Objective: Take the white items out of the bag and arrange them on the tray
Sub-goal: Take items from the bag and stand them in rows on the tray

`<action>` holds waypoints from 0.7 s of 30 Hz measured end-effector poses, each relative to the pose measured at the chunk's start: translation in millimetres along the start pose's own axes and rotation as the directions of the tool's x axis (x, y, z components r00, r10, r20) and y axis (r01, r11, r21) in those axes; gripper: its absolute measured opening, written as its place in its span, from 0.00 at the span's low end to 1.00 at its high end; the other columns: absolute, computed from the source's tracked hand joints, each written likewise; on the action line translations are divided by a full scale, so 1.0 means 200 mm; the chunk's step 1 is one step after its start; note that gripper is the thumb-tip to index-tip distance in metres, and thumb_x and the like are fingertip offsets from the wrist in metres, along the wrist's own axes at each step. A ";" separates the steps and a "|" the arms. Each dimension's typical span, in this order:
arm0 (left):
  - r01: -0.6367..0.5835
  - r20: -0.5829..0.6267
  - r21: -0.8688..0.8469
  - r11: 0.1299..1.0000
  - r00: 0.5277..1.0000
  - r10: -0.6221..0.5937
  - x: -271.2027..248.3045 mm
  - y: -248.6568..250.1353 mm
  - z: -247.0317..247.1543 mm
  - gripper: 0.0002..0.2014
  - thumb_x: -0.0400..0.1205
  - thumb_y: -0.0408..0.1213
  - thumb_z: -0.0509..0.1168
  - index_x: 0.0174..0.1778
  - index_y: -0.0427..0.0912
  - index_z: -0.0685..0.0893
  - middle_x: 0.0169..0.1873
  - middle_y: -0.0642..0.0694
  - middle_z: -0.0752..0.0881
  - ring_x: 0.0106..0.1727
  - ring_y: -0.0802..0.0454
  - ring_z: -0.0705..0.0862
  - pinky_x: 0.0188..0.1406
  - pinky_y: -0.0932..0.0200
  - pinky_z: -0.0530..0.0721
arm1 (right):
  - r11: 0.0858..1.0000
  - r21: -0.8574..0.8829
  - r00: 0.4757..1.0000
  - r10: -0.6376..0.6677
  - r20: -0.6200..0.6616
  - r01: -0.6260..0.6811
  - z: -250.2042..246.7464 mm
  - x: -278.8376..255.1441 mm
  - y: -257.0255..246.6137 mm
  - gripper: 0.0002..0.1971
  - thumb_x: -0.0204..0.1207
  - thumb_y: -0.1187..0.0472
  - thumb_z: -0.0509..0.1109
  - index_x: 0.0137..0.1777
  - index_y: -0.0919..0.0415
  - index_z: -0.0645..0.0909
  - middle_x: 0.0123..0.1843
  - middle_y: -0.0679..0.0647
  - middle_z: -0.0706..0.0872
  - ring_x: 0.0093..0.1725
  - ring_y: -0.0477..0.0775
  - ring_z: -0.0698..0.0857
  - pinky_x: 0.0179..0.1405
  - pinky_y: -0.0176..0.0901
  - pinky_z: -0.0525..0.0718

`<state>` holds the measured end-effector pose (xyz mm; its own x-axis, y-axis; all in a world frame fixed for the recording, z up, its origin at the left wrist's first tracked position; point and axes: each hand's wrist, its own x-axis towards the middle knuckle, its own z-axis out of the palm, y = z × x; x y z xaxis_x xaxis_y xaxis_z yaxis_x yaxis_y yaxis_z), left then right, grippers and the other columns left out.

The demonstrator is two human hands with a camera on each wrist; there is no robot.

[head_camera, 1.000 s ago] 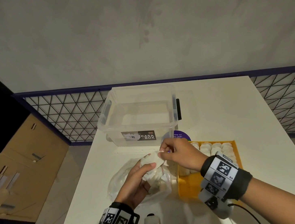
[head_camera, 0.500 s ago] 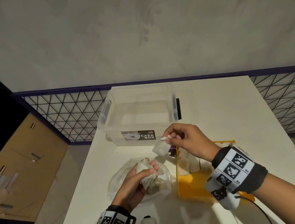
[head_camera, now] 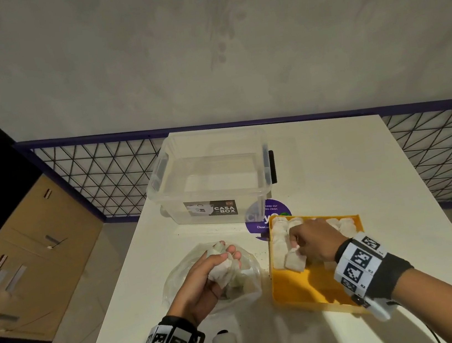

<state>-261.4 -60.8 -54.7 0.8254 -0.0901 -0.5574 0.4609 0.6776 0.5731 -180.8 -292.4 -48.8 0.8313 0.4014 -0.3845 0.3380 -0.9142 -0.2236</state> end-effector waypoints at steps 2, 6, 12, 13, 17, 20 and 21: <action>0.011 0.027 -0.017 1.000 1.000 -0.011 0.00 0.00 0.00 0.23 0.68 0.26 0.68 0.61 0.35 0.80 0.53 0.39 0.89 0.52 0.46 0.90 0.44 0.57 0.90 | 0.995 -0.097 1.000 -0.011 0.012 0.012 0.05 0.02 0.01 0.08 0.79 0.61 0.60 0.54 0.54 0.79 0.58 0.55 0.83 0.61 0.56 0.77 0.64 0.44 0.68; 0.029 0.073 -0.024 0.999 0.997 -0.027 0.00 0.00 0.00 0.22 0.67 0.24 0.68 0.58 0.37 0.80 0.52 0.40 0.87 0.54 0.46 0.88 0.49 0.56 0.88 | 0.972 -0.236 1.000 -0.018 -0.017 0.014 0.11 0.06 0.03 0.10 0.81 0.61 0.56 0.56 0.55 0.78 0.58 0.56 0.83 0.61 0.57 0.77 0.66 0.45 0.67; 0.021 0.092 -0.041 0.999 0.996 -0.017 0.00 -0.01 0.01 0.22 0.70 0.22 0.67 0.61 0.36 0.78 0.52 0.38 0.88 0.53 0.44 0.89 0.49 0.53 0.89 | 0.946 -0.321 0.996 -0.072 -0.053 0.051 0.12 0.08 0.04 0.12 0.82 0.60 0.56 0.62 0.55 0.76 0.62 0.56 0.82 0.66 0.58 0.74 0.68 0.46 0.65; 0.020 0.076 -0.049 0.999 0.997 -0.016 0.00 -0.01 0.01 0.24 0.70 0.23 0.66 0.63 0.36 0.77 0.55 0.38 0.87 0.55 0.43 0.89 0.49 0.52 0.89 | 0.946 -0.319 0.995 -0.079 -0.058 0.057 0.12 0.08 0.04 0.13 0.81 0.59 0.57 0.63 0.55 0.75 0.63 0.56 0.82 0.66 0.57 0.73 0.68 0.47 0.65; 0.007 0.046 -0.047 0.999 0.999 -0.005 0.00 -0.02 0.02 0.24 0.73 0.24 0.63 0.67 0.39 0.76 0.62 0.37 0.85 0.62 0.42 0.85 0.45 0.53 0.89 | 0.970 -0.220 0.978 -0.143 -0.152 0.108 0.07 0.02 0.00 0.17 0.79 0.56 0.61 0.68 0.54 0.70 0.68 0.54 0.76 0.68 0.55 0.70 0.67 0.45 0.67; -0.010 0.033 -0.019 1.000 0.999 0.010 0.02 -0.02 0.03 0.20 0.81 0.22 0.58 0.68 0.40 0.75 0.61 0.40 0.85 0.60 0.44 0.87 0.43 0.54 0.89 | 0.963 -0.001 0.923 -0.259 -0.285 0.270 0.01 -0.05 -0.09 0.18 0.78 0.54 0.64 0.67 0.51 0.71 0.67 0.49 0.75 0.66 0.50 0.70 0.64 0.39 0.67; -0.012 0.036 -0.018 1.000 0.999 0.013 0.03 -0.02 0.03 0.20 0.81 0.22 0.58 0.69 0.39 0.74 0.59 0.40 0.86 0.58 0.45 0.87 0.43 0.53 0.89 | 0.941 0.055 0.905 -0.303 -0.299 0.333 -0.01 -0.08 -0.14 0.17 0.77 0.53 0.65 0.66 0.49 0.72 0.67 0.47 0.75 0.66 0.48 0.69 0.63 0.37 0.66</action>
<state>-256.9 -69.2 -56.4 0.8424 -0.1077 -0.5279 0.4451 0.6914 0.5692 -202.6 -274.1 -35.3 0.7819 0.6233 -0.0123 0.5707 -0.7236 -0.3882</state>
